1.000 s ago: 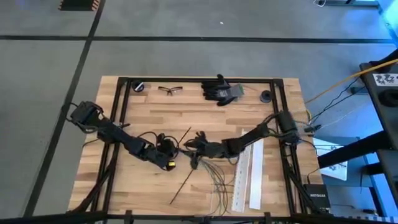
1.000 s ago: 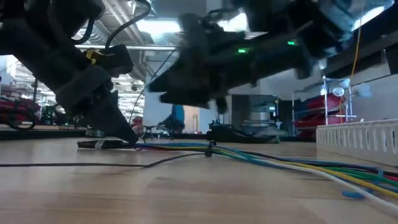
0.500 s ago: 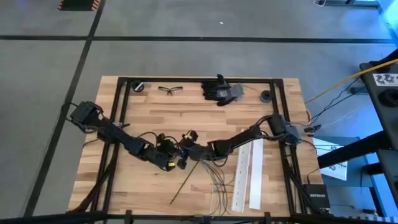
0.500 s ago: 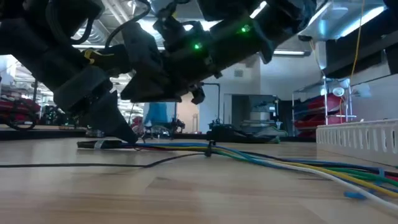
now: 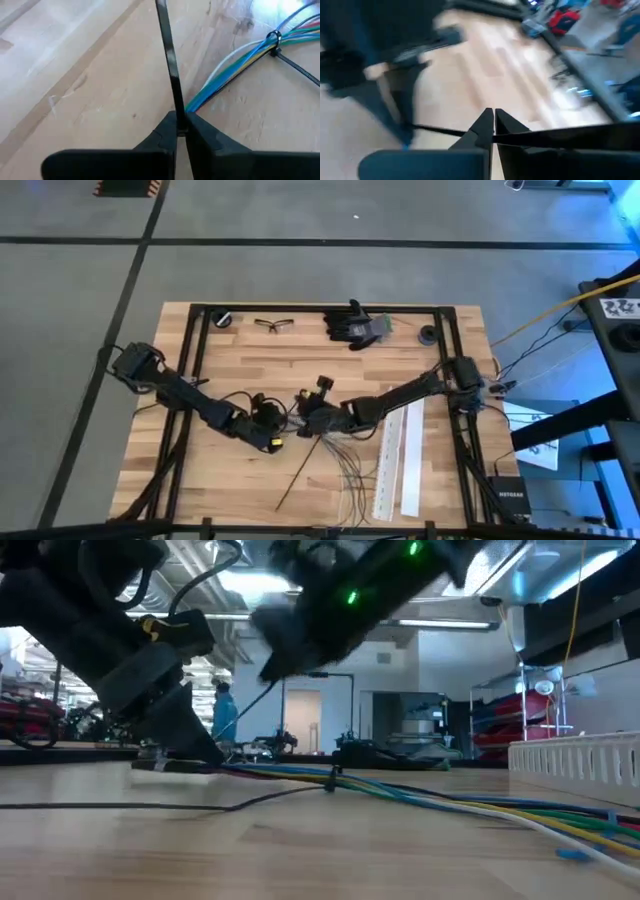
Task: Ziptie cables
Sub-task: Wrap the zip tie on the cables
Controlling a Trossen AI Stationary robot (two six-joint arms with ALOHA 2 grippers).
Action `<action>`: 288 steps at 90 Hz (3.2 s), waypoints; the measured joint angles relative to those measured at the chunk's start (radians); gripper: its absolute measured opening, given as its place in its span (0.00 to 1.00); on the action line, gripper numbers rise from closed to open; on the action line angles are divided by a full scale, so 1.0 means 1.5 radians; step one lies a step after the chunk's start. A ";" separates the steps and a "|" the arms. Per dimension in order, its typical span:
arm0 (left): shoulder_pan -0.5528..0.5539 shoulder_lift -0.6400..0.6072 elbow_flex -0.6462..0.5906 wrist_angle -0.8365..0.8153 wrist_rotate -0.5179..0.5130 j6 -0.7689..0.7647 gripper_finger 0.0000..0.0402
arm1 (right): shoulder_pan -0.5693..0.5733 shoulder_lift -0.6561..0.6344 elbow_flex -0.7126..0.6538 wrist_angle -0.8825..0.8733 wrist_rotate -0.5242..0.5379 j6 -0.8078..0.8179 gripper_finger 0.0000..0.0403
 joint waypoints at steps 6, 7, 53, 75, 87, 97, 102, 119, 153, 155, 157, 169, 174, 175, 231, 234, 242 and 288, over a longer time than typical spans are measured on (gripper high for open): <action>-0.001 0.000 -0.001 -0.013 0.007 -0.002 0.02 | -0.012 -0.047 -0.035 -0.015 0.028 0.000 0.00; -0.001 0.001 -0.001 -0.013 0.007 -0.003 0.02 | -0.014 -0.054 -0.042 -0.016 0.032 0.001 0.00; 0.003 0.001 -0.002 -0.020 0.013 -0.016 0.02 | -0.050 -0.303 -0.225 -0.119 -0.073 0.280 0.05; 0.007 0.001 -0.003 -0.009 0.014 -0.009 0.02 | 0.013 -0.145 -0.260 0.118 -0.265 0.373 0.29; 0.008 0.002 -0.003 -0.005 0.014 -0.004 0.02 | 0.021 -0.028 -0.242 0.299 -0.258 0.371 0.35; 0.008 0.002 -0.002 -0.003 0.014 0.000 0.02 | 0.016 0.045 -0.191 0.379 -0.238 0.368 0.35; 0.008 0.002 -0.002 -0.002 0.014 0.001 0.02 | 0.012 0.068 -0.165 0.383 -0.231 0.369 0.35; 0.008 0.003 -0.001 -0.001 0.013 -0.004 0.02 | 0.005 0.127 -0.087 0.384 -0.230 0.355 0.35; 0.006 0.002 -0.001 0.000 0.011 0.000 0.02 | -0.002 0.153 -0.001 0.279 -0.192 0.250 0.03; 0.006 0.002 -0.001 0.000 0.011 0.001 0.02 | -0.002 0.153 0.001 0.293 -0.194 0.241 0.03; 0.006 0.002 -0.001 0.001 0.011 0.001 0.02 | -0.003 0.153 0.004 0.300 -0.194 0.228 0.03; 0.006 0.002 -0.001 0.000 0.009 0.000 0.02 | -0.005 0.145 0.008 0.233 -0.122 0.117 0.00; 0.006 0.002 -0.001 0.000 0.009 0.000 0.02 | -0.006 0.140 0.013 0.186 -0.104 0.080 0.00; 0.006 0.002 -0.001 0.000 0.009 0.000 0.02 | -0.006 0.138 0.013 0.178 -0.102 0.073 0.00; -0.013 0.055 0.000 0.027 0.000 -0.066 0.06 | -0.051 -0.132 -0.024 -0.102 -0.048 -0.004 0.01; -0.011 0.055 0.000 0.033 0.007 -0.061 0.09 | -0.051 -0.136 -0.024 -0.111 -0.053 0.004 0.01; -0.001 0.055 0.004 0.032 0.023 -0.047 0.18 | -0.051 -0.142 -0.023 -0.138 -0.056 0.042 0.04; -0.009 -0.272 0.064 -0.323 0.131 0.114 0.44 | -0.025 -0.178 -0.017 -0.215 -0.344 0.153 0.35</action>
